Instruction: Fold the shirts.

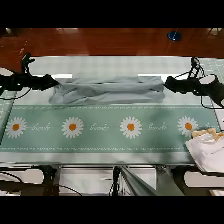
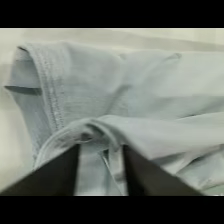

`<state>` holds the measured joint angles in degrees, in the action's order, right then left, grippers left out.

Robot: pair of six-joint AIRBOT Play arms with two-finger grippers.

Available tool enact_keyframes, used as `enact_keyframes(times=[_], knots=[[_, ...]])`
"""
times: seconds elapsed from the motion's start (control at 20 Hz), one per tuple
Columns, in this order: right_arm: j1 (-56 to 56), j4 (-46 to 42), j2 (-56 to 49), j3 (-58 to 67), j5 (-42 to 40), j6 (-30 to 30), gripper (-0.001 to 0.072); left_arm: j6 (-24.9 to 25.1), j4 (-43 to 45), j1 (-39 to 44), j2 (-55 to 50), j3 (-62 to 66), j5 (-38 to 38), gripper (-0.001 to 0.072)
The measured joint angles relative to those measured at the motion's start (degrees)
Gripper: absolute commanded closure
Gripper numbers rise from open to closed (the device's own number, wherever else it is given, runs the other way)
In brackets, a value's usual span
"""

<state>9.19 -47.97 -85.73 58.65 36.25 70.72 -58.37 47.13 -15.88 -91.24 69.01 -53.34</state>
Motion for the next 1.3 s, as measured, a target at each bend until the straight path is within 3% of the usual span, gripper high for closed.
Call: enact_keyframes(times=[0.1,0.4,0.55,0.65,1.1,1.15,1.2,1.25,1.3], knots=[[0.13,-0.2,0.22,0.24,0.55,-0.07,0.0284,-0.02,0.15,-0.5,0.24,0.37,-0.13,0.0095],[3.65,-5.49,3.17,6.86,5.16,0.33,0.028,-3.87,5.29,-5.55,2.73,5.35,-2.75,0.0098],[4.07,-13.07,0.79,12.13,11.69,3.04,0.0157,-5.97,7.96,-6.21,3.39,7.13,-5.62,0.0103],[4.13,-14.23,-2.27,14.53,14.91,4.85,0.0136,-6.56,8.85,-5.79,3.58,7.67,-7.13,0.0108],[4.11,4.39,-16.74,17.92,21.68,3.56,0.0143,-7.43,10.27,-2.62,3.67,8.2,-10.54,0.0108],[3.96,5.9,-17.59,18.03,22.49,3.39,0.0179,-7.43,10.32,-2.49,3.65,8.2,-10.58,0.0108],[3.61,7.13,-18.4,18.1,22.62,3.23,0.0344,-7.45,10.34,-2.38,3.65,8.2,-10.73,0.0108],[2.99,7.39,-19.08,18.08,22.67,3.19,0.0561,-7.48,10.36,-2.29,3.65,8.2,-10.71,0.0108],[2.43,7.13,-19.54,18.03,22.51,3.19,0.069,-7.54,10.4,-2.16,3.65,8.2,-10.73,0.0108]])
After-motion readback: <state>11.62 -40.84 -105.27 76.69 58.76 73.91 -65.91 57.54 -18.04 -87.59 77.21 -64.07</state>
